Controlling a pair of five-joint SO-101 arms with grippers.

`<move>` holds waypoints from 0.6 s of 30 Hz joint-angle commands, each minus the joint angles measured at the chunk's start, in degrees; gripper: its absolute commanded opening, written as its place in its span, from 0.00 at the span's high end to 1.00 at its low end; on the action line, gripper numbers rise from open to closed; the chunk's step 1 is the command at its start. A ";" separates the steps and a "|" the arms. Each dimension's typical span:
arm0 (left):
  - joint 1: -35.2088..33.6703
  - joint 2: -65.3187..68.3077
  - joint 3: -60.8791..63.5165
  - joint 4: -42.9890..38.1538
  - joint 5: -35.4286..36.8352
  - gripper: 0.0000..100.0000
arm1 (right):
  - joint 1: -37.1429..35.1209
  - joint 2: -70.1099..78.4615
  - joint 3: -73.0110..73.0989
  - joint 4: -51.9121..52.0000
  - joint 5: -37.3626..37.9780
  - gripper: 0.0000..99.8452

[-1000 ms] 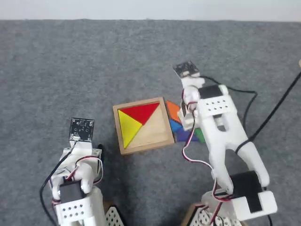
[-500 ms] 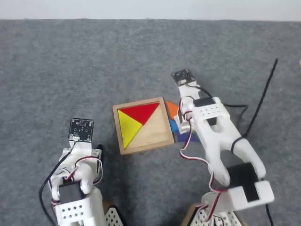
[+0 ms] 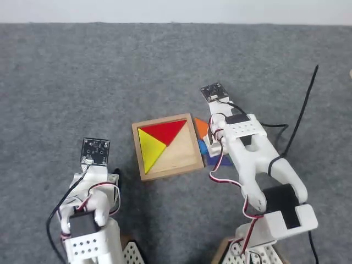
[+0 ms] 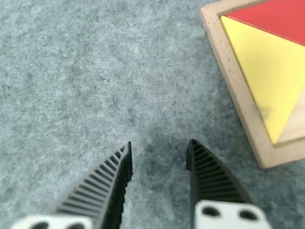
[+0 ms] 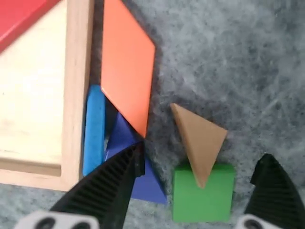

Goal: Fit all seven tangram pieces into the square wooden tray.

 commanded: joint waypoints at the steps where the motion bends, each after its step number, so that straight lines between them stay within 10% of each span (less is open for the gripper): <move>1: 0.18 -1.05 -0.48 0.35 0.35 0.81 | -0.31 -2.95 -1.85 -0.92 -3.16 0.64; 18: 0.18 -1.05 -0.48 0.35 0.35 0.81 | -7.34 5.58 -13.19 -4.88 -3.69 0.64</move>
